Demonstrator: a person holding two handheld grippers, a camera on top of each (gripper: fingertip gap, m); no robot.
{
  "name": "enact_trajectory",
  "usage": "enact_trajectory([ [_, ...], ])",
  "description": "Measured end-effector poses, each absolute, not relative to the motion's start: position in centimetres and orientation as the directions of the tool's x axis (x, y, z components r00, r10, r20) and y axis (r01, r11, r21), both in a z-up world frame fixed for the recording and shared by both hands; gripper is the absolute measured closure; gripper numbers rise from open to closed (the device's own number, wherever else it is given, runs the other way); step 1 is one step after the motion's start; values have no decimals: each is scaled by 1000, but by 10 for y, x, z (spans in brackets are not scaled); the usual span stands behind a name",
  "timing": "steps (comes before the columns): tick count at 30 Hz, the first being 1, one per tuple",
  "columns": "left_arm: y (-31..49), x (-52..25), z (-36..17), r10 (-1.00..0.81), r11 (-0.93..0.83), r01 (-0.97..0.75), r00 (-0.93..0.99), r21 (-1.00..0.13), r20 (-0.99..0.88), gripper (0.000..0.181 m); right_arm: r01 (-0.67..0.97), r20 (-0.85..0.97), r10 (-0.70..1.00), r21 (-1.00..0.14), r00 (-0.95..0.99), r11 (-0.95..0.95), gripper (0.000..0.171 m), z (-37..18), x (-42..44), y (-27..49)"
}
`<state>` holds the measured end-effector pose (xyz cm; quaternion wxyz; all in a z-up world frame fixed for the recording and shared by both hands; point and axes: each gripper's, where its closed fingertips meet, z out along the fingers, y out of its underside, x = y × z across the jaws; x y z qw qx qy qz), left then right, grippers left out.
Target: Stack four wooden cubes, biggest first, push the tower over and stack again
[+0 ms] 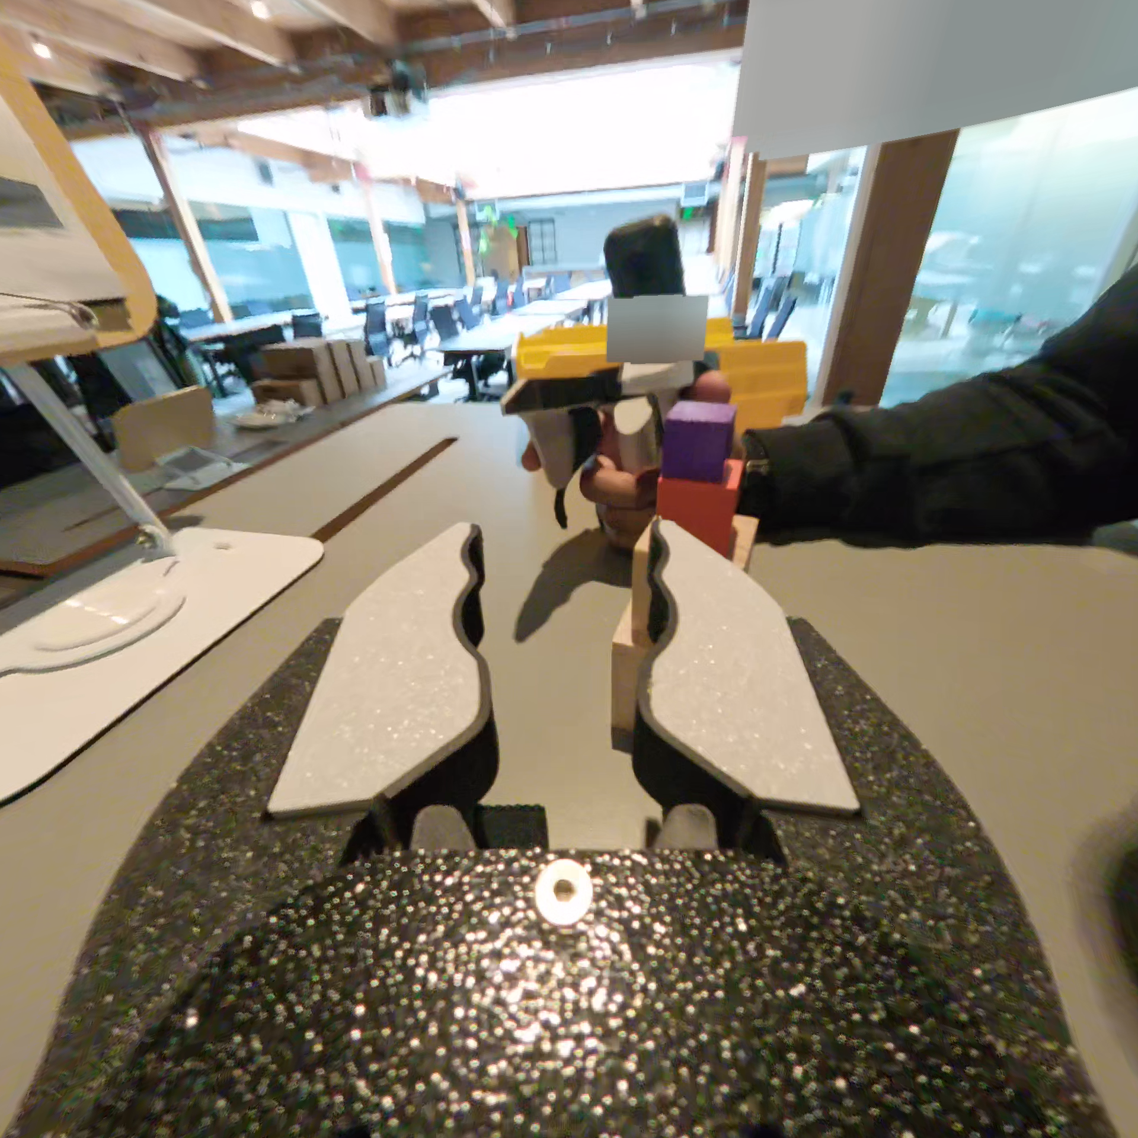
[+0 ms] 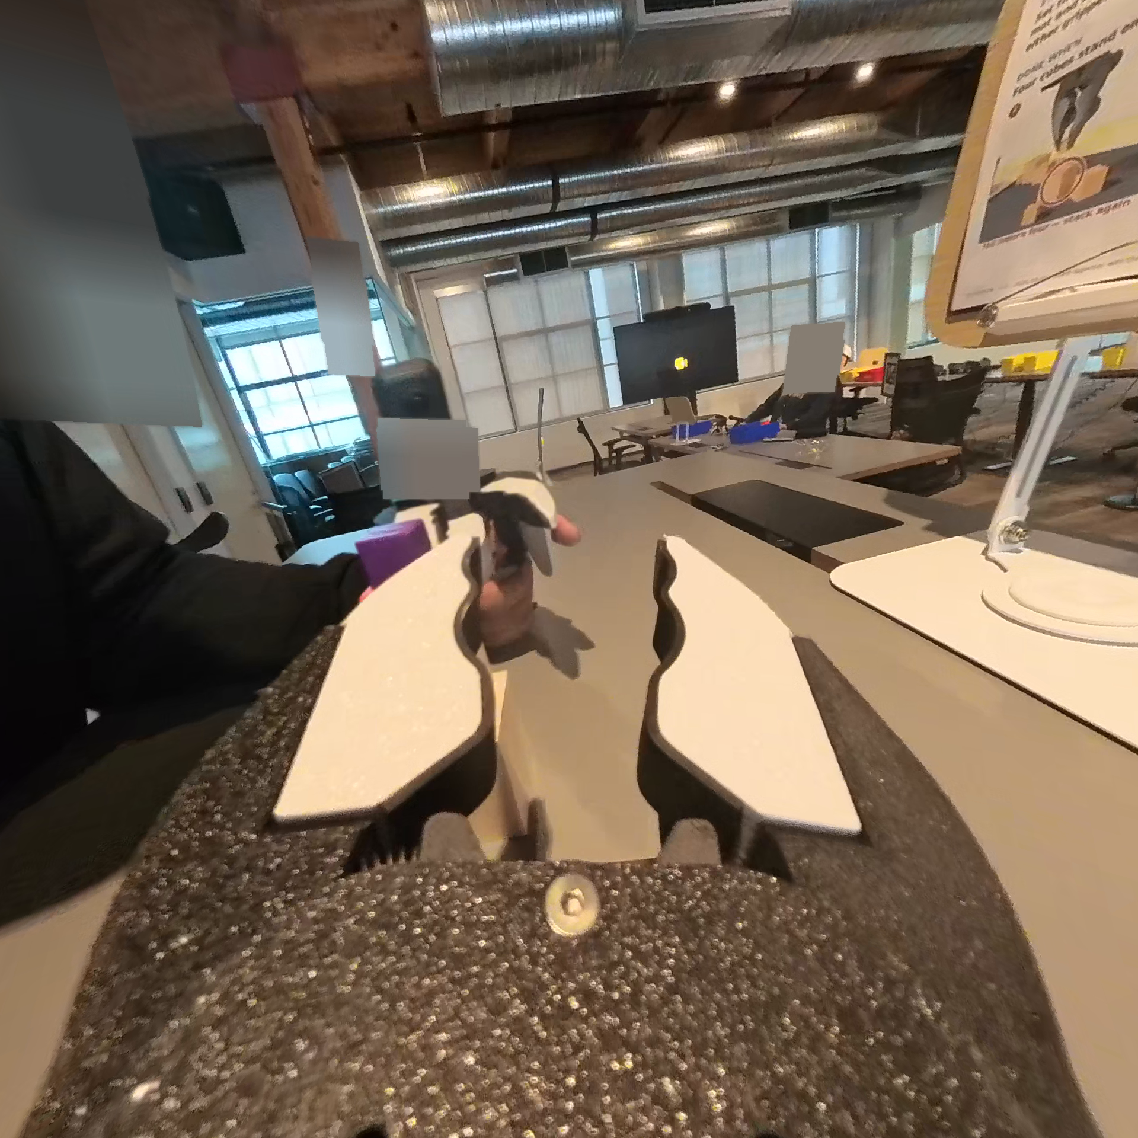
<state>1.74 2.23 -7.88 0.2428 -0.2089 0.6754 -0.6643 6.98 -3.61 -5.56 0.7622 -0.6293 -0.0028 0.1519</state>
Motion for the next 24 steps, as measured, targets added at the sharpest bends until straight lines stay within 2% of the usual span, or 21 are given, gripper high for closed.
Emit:
enact_trajectory([
  [3, 33, 34, -81, -727, 51, 24, -684, -998, -54, 141, -233, -199, 210, -961, 957, 149, 120, -58, 74, -34],
  [6, 66, 49, -75, -835, -42, 5, -549, -999, 33, 181, -217, -197, 130, -962, 972, 164, 127, -58, 88, -33],
  [9, 74, 62, -90, -895, 69, -78, -446, -995, -27, 181, -198, -198, 20, -961, 980, 193, 132, -57, 109, -37],
  [12, 33, 60, -111, -831, 303, -101, -514, -947, -211, 181, -219, -231, -28, -950, 973, 223, 132, -55, 123, -41],
  [14, -11, 43, -113, -706, 369, -13, -655, -929, -271, 181, -234, -247, -28, -943, 969, 235, 133, -54, 125, -43],
  [15, -32, 27, -110, -604, 397, 87, -725, -914, -332, 181, -232, -247, -32, -942, 968, 242, 133, -53, 126, -44],
  [17, -54, -1, -99, -437, 450, 276, -762, -849, -479, 181, -229, -245, -34, -941, 969, 251, 134, -52, 126, -46],
  [18, -54, -6, -95, -417, 461, 304, -755, -834, -506, 181, -227, -243, -34, -940, 969, 253, 134, -52, 126, -46],
  [24, 24, 20, -103, -604, 537, 165, -609, -827, -514, 181, -234, -253, -37, -934, 967, 270, 135, -50, 129, -49],
])
